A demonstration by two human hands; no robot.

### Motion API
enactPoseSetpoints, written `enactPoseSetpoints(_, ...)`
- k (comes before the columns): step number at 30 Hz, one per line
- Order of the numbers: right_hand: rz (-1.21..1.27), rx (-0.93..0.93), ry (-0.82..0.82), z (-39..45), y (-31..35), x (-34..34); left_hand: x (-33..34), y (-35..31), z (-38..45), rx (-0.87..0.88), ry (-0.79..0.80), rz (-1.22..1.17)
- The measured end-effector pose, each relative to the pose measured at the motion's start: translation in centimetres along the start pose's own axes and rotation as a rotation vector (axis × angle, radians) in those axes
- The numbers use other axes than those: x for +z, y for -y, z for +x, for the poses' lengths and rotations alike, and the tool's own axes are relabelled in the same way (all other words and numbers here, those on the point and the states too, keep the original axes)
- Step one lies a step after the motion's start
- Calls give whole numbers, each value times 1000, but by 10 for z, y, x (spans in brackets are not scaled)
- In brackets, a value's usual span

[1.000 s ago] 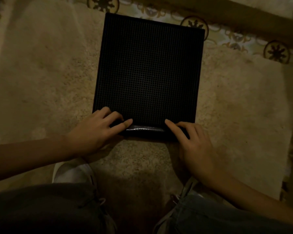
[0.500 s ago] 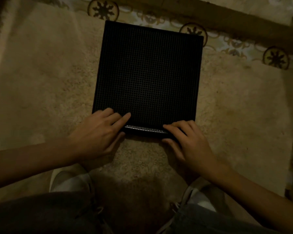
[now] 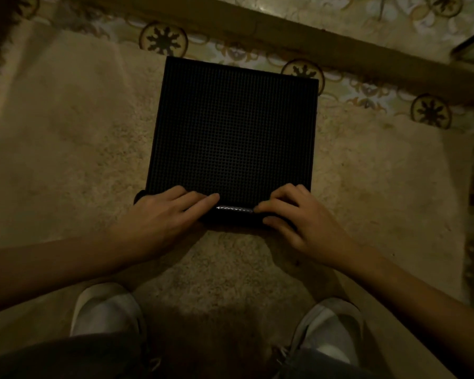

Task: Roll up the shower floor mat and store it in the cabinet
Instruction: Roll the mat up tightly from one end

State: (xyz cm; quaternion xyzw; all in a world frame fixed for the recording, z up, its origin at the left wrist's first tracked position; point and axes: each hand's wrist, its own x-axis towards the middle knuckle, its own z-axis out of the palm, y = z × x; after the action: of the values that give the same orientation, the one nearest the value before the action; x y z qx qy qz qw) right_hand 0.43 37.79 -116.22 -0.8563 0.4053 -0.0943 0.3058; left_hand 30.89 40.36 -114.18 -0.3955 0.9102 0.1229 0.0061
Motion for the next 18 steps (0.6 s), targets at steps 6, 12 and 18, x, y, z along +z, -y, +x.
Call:
enactPoseSetpoints(6, -253, 40, -198, -5, 17, 19, -3, 9, 7, 3, 64, 12)
enactPoseSetpoints(12, -235, 94, -152, 2, 10, 21, 2, 16, 16, 21, 5, -69)
enactPoseSetpoints(18, -116, 29, -125, 15, -7, 9, 5, 17, 27, -35, -18, 21)
